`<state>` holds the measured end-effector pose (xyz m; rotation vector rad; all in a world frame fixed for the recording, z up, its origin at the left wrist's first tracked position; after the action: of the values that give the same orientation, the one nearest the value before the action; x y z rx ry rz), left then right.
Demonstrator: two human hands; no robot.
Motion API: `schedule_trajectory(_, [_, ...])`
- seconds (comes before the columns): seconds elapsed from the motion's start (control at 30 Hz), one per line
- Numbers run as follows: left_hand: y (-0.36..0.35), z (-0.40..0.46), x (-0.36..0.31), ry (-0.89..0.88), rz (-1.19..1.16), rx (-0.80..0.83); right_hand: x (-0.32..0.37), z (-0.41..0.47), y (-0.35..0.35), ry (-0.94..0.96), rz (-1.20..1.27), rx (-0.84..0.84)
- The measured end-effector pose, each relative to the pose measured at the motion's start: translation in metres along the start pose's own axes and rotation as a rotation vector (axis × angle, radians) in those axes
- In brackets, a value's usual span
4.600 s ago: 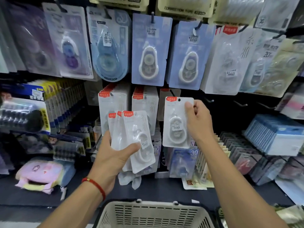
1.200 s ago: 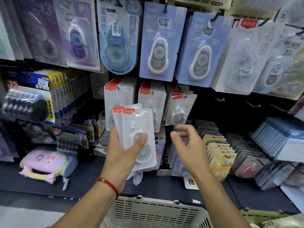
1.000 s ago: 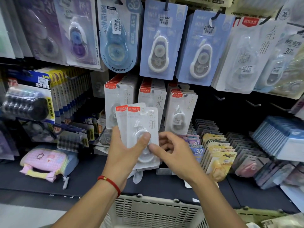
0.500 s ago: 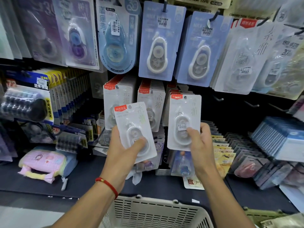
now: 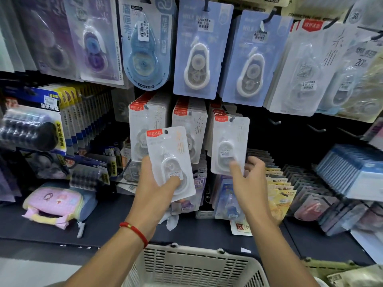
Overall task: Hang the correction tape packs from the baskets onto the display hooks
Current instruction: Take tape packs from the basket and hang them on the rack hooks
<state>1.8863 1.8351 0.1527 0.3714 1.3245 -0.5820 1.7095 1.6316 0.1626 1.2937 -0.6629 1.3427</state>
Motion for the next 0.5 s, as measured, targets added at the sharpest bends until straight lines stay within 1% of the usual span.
schedule_trajectory(0.03, [-0.002, -0.001, -0.002, -0.014, 0.016, 0.019, -0.002, -0.001, 0.000, -0.002, -0.088, -0.003])
schedule_trajectory(0.07, [-0.004, -0.001, -0.003, -0.022, 0.025, 0.039, -0.002, -0.002, 0.000, 0.006, -0.114, 0.002])
schedule_trajectory(0.1, [-0.007, -0.002, -0.003, -0.025, 0.016, 0.061, 0.003, -0.004, -0.003, 0.023, -0.088, 0.030])
schedule_trajectory(0.13, [-0.010, -0.004, -0.002, -0.016, -0.012, 0.083, 0.007, -0.005, -0.010, 0.047, -0.029, 0.096])
schedule_trajectory(0.23, [-0.021, -0.008, -0.001, 0.024, -0.070, 0.147, 0.020, -0.019, -0.046, 0.109, 0.161, 0.452])
schedule_trajectory(0.27, [-0.024, -0.010, -0.003, 0.021, -0.071, 0.169, 0.023, -0.026, -0.054, 0.124, 0.199, 0.541])
schedule_trajectory(0.3, [-0.028, -0.011, -0.005, 0.014, -0.078, 0.191, 0.025, -0.032, -0.059, 0.132, 0.222, 0.594])
schedule_trajectory(0.33, [-0.031, -0.012, -0.006, 0.011, -0.087, 0.211, 0.025, -0.034, -0.062, 0.133, 0.242, 0.610])
schedule_trajectory(0.4, [-0.034, -0.013, -0.006, 0.025, -0.113, 0.244, 0.025, -0.032, -0.058, 0.134, 0.295, 0.565])
schedule_trajectory(0.5, [-0.041, -0.015, -0.007, 0.034, -0.113, 0.308, 0.024, -0.020, -0.040, 0.095, 0.423, 0.370])
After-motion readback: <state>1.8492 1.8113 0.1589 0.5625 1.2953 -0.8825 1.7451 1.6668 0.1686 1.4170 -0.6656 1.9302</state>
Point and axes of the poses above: each hand's wrist, its own z-axis towards the middle knuckle, its own y-axis out of the back of the hand, x = y × z, the point moved 9 cm from there along z, towards the middle knuckle, and after that the axes turned 3 degrees about z, right-handed, at the moved point
